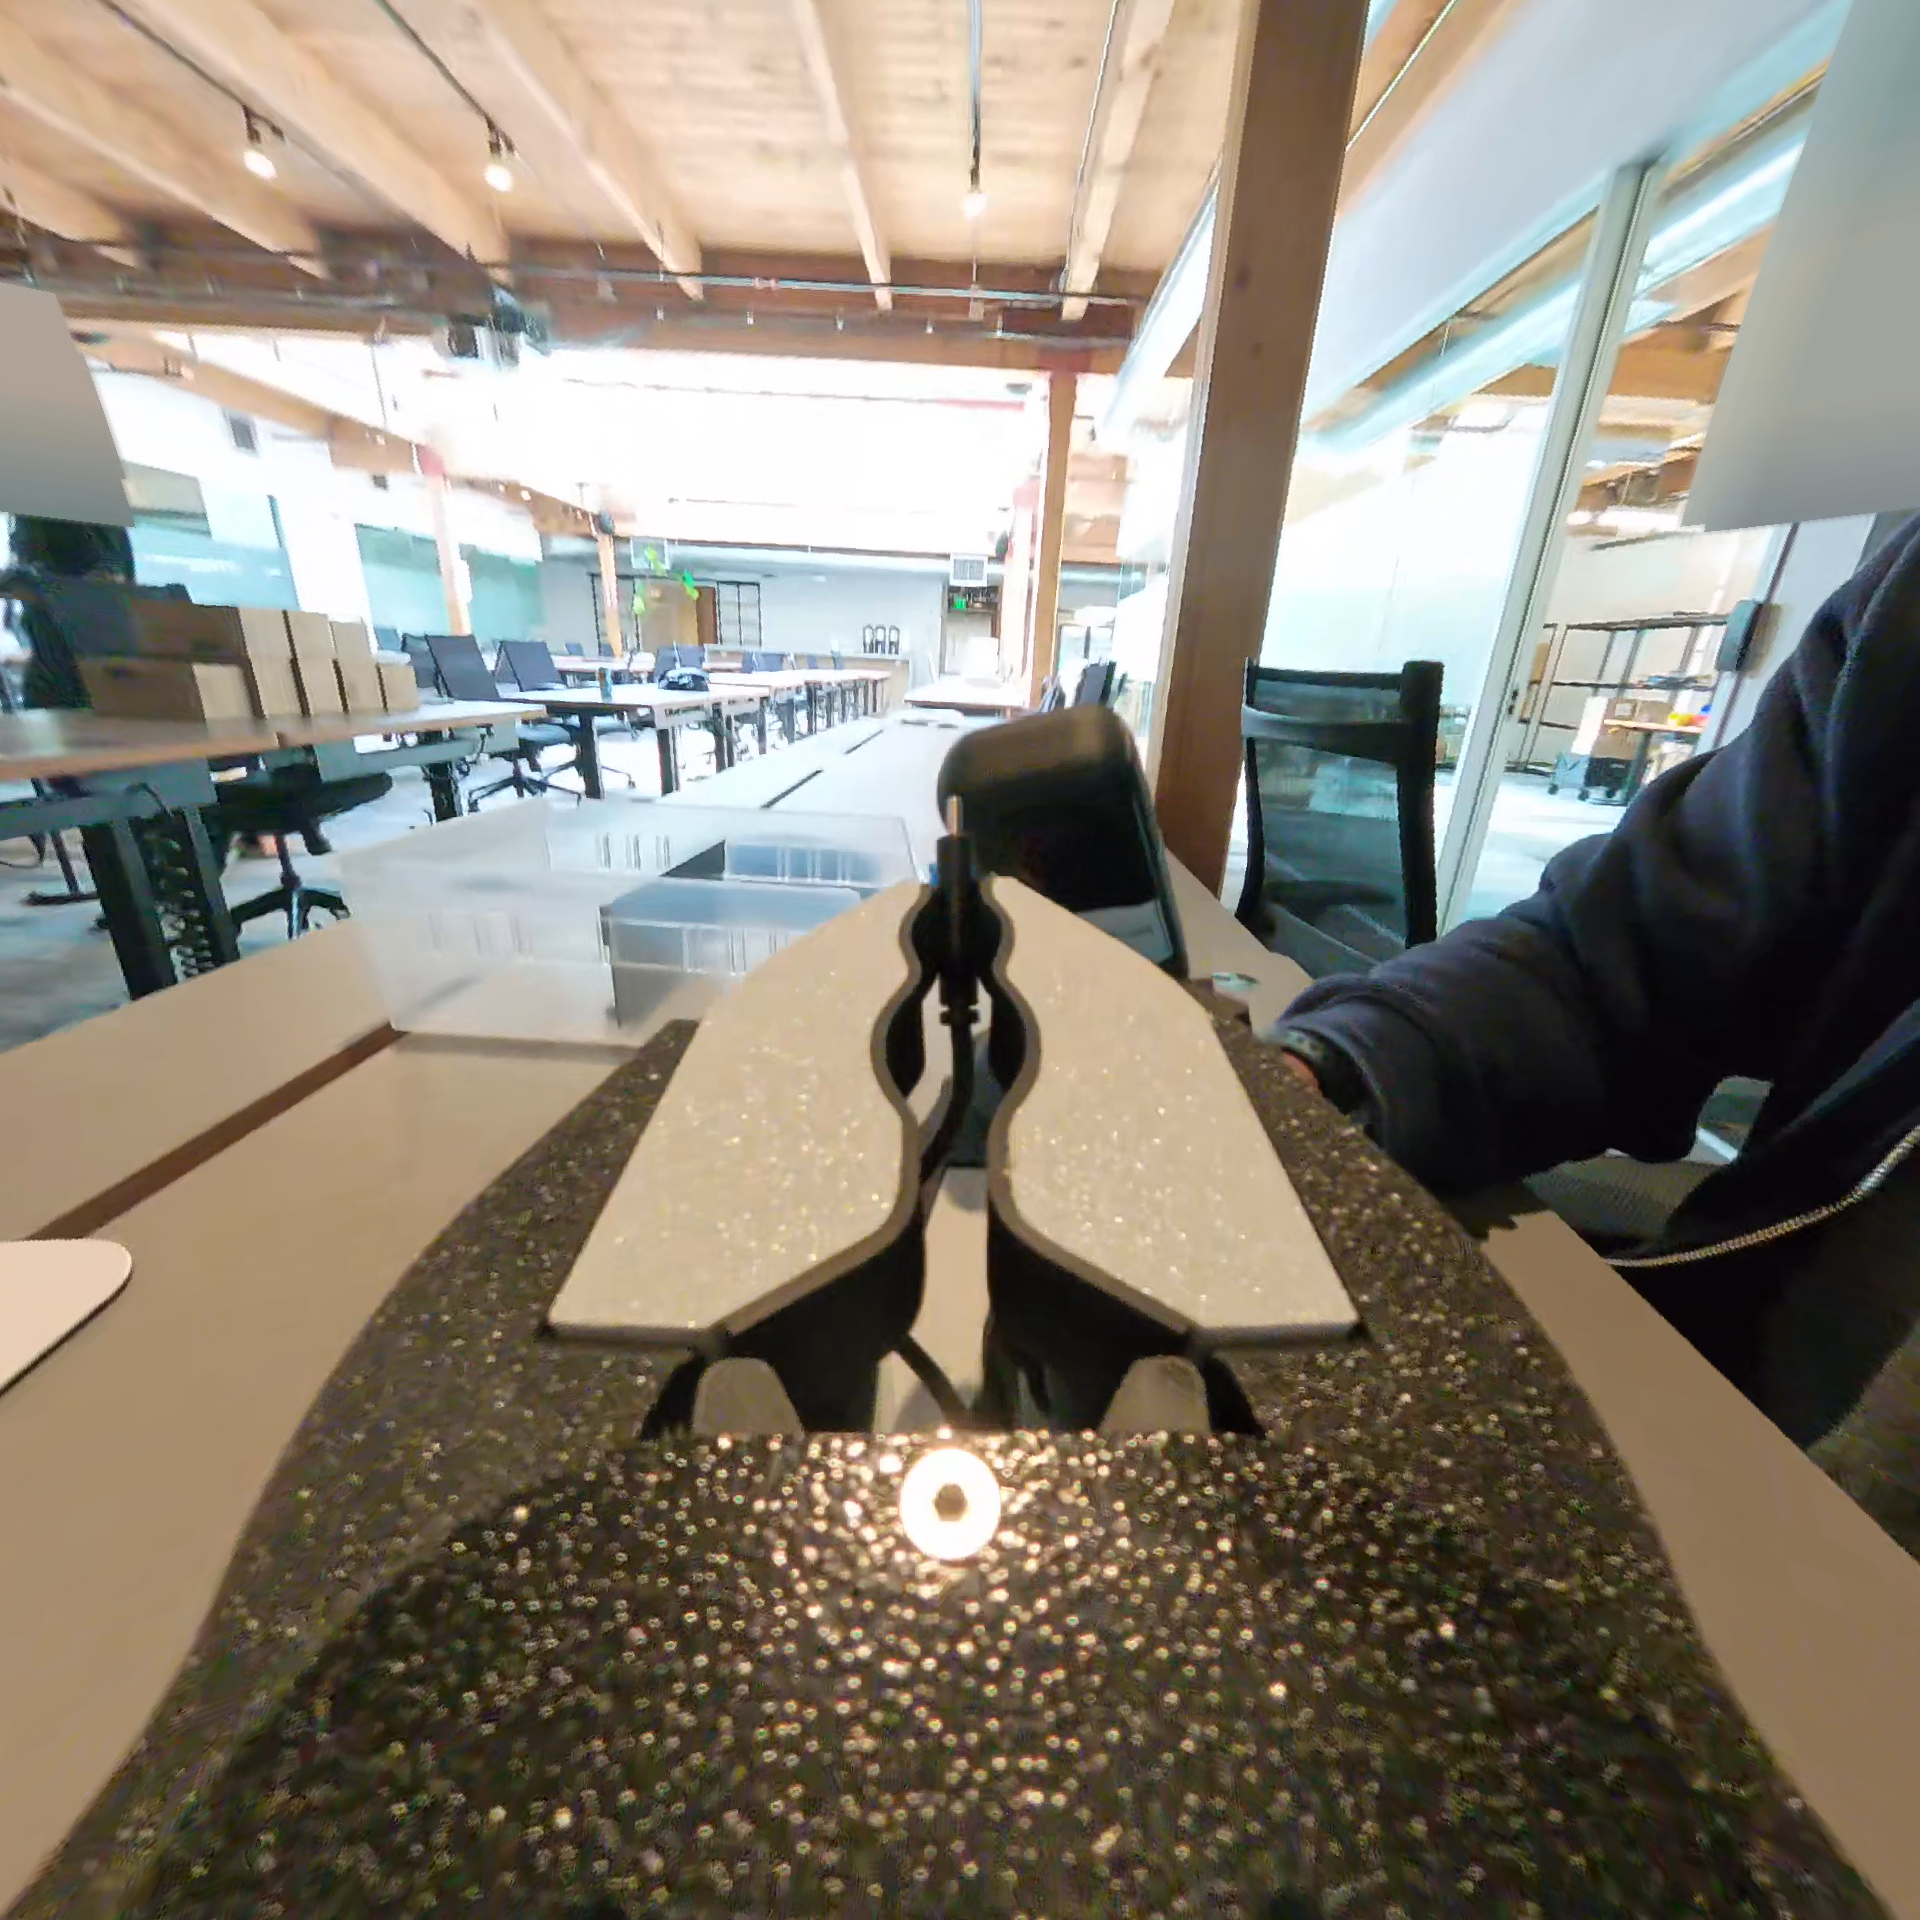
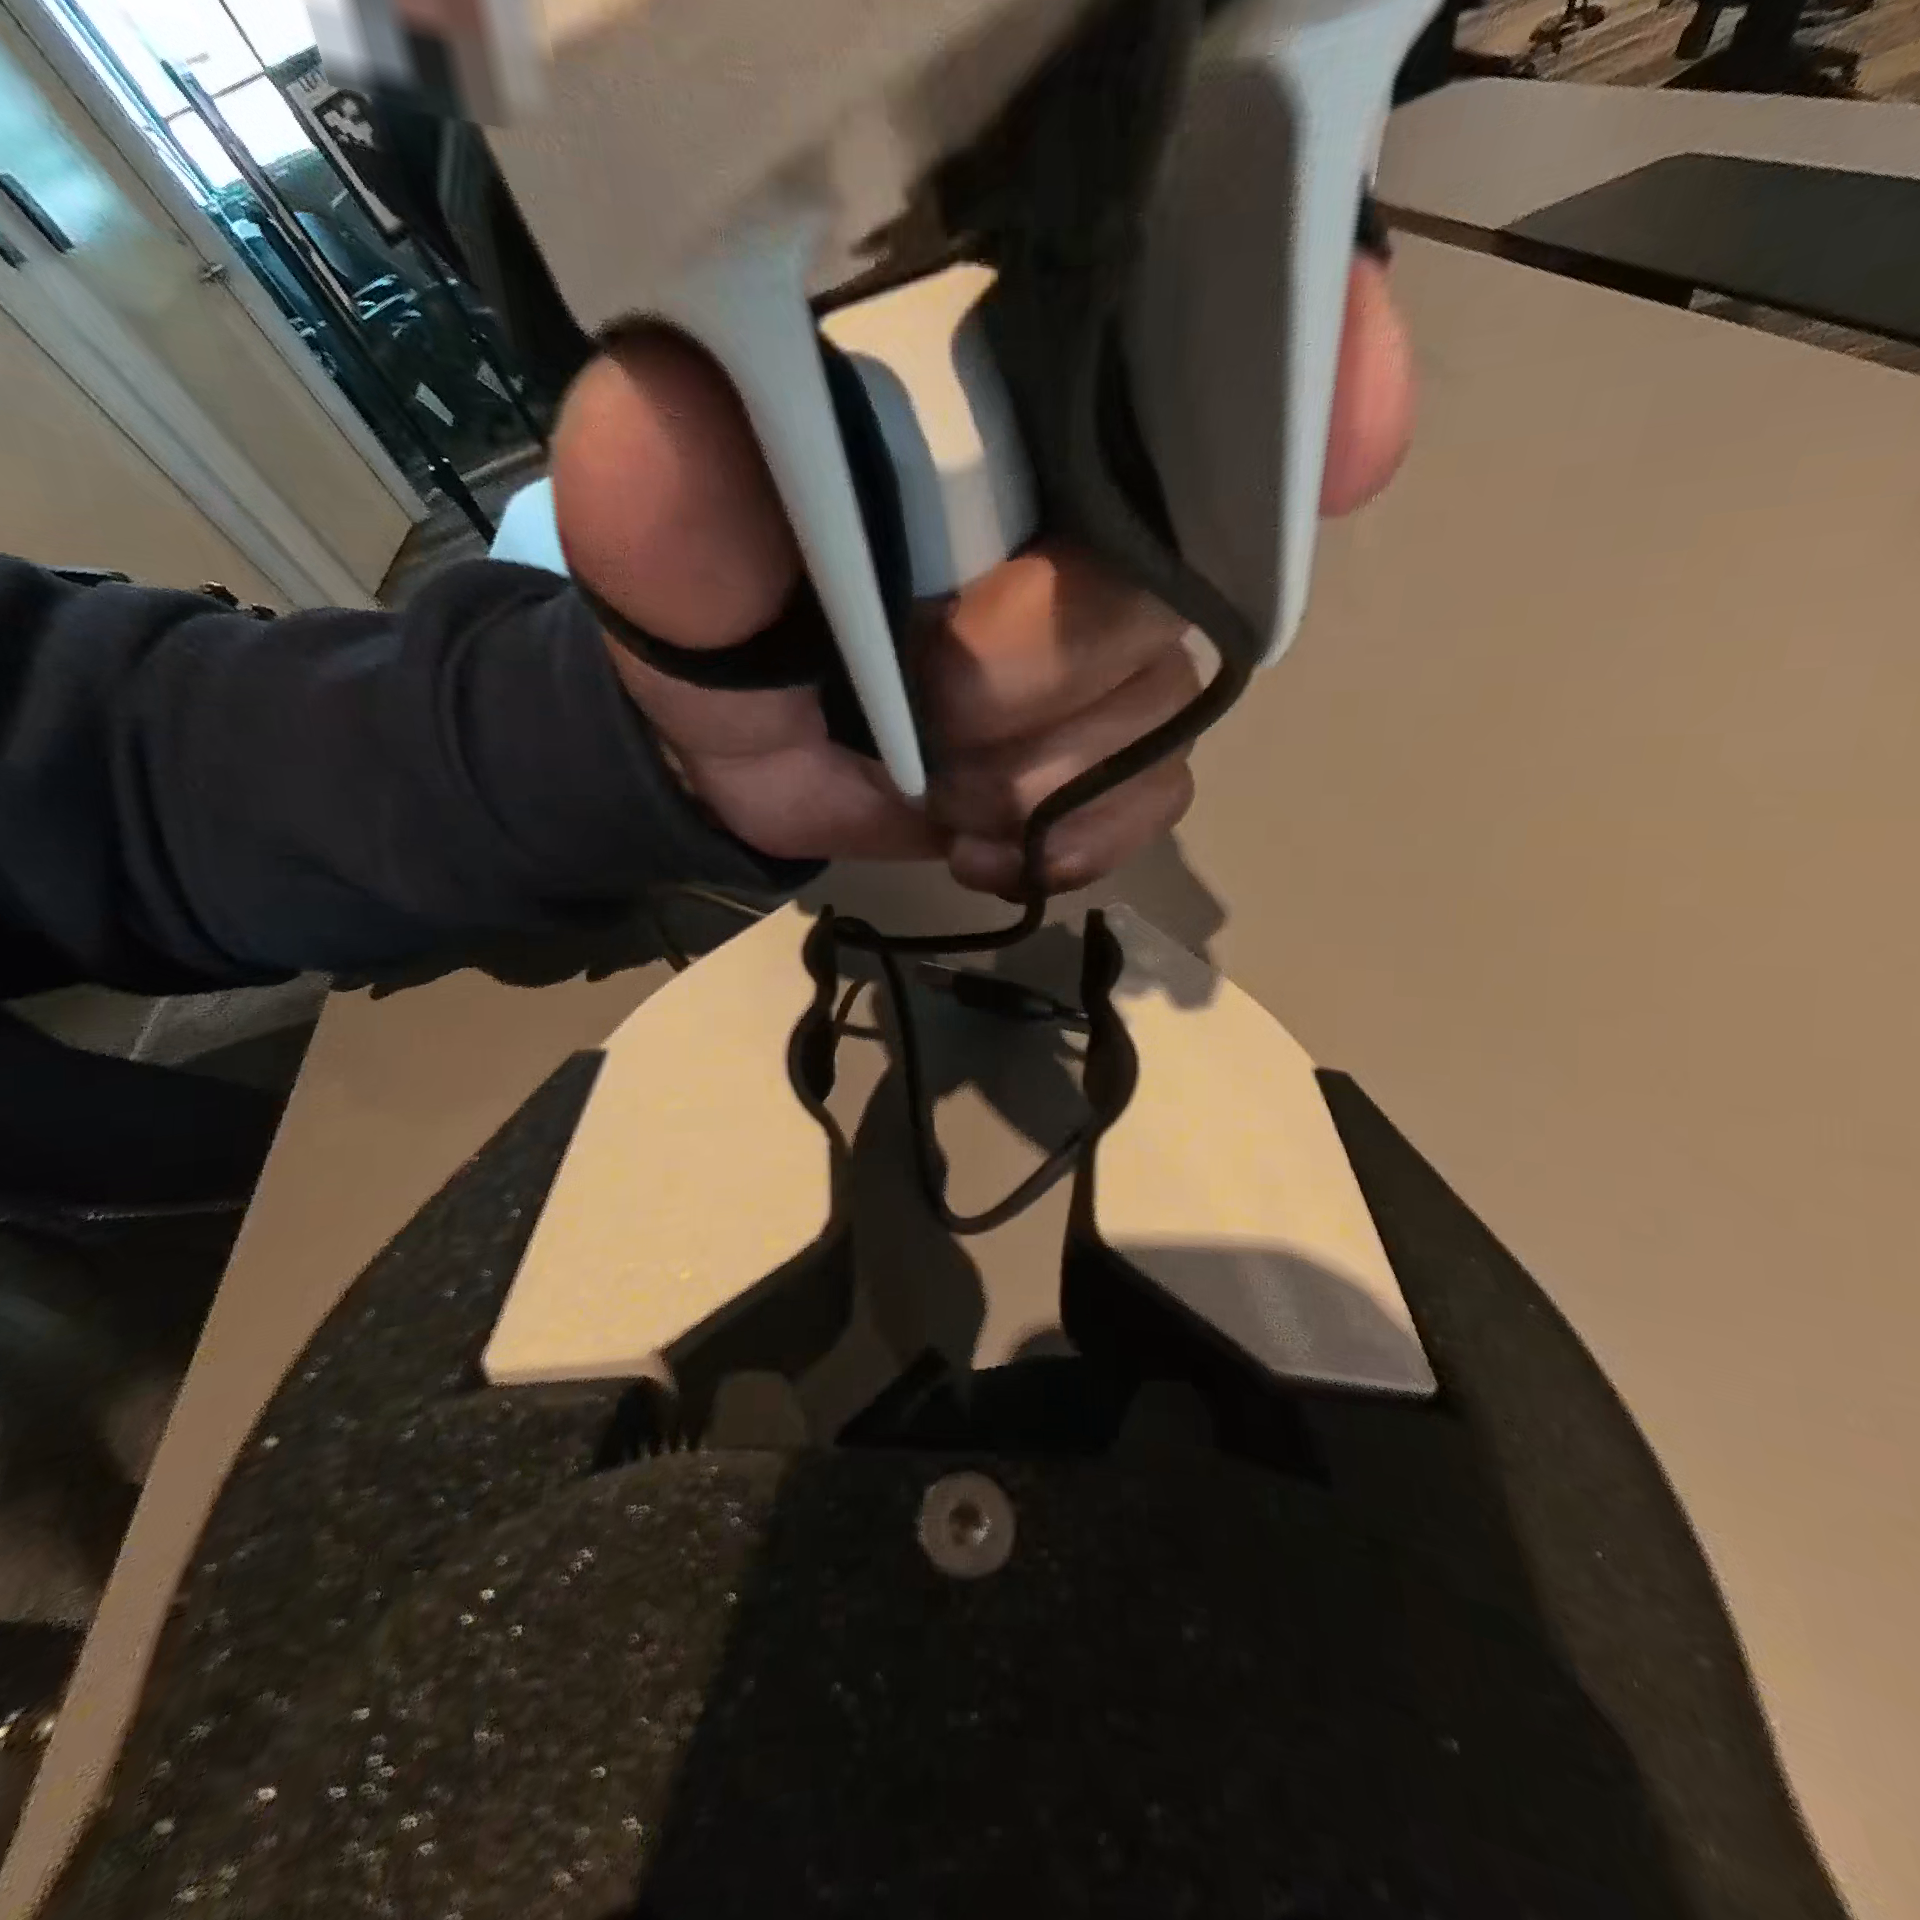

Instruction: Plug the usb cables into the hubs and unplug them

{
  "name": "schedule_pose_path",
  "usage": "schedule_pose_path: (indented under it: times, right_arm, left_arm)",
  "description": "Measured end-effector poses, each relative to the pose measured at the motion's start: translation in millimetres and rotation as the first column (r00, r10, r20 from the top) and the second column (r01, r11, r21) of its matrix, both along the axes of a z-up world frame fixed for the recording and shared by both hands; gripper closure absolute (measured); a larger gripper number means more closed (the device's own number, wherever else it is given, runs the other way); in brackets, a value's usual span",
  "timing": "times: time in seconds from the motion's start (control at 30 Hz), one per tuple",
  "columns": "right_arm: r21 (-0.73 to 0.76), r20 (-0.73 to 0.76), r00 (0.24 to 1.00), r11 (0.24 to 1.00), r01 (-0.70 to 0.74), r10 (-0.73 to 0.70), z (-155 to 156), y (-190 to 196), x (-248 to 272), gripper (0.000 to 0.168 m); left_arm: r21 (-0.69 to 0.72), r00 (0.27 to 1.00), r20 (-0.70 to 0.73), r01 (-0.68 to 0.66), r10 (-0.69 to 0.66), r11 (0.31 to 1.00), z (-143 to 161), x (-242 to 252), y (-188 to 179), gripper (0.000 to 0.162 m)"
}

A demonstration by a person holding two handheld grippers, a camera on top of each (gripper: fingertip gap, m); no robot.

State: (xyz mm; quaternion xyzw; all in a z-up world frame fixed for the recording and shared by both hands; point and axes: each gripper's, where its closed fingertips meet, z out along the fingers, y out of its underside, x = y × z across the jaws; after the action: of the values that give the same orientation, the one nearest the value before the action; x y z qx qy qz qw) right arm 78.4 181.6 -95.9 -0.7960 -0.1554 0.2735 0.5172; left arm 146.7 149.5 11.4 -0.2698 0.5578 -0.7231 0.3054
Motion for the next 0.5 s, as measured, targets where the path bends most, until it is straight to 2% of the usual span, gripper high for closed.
schedule_pose_path:
  times: [0.13, 0.3, 0.5]
  right_arm:
    - [0.008, -0.025, 1.0, 1.0, 0.009, -0.009, 1.3, 6.8, -7.1, 0.132]
    - [0.004, -0.07, 0.997, 1.0, 0.018, -0.018, 3.9, 11.3, -7.4, 0.158]
    - [-0.008, -0.099, 0.995, 1.0, 0.007, -0.008, 5.6, 11.7, -12.7, 0.164]
  left_arm:
    - [-0.001, 0.998, 0.04, -0.039, 0.039, 0.999, 8.4, -1.5, 2.2, 0.156]
    - [-0.008, 0.989, 0.111, -0.102, 0.102, 0.995, 22.0, -5.8, 9.1, 0.156]
    - [-0.018, 0.977, 0.178, -0.119, 0.12, 0.993, 32.7, -12.7, 13.2, 0.156]
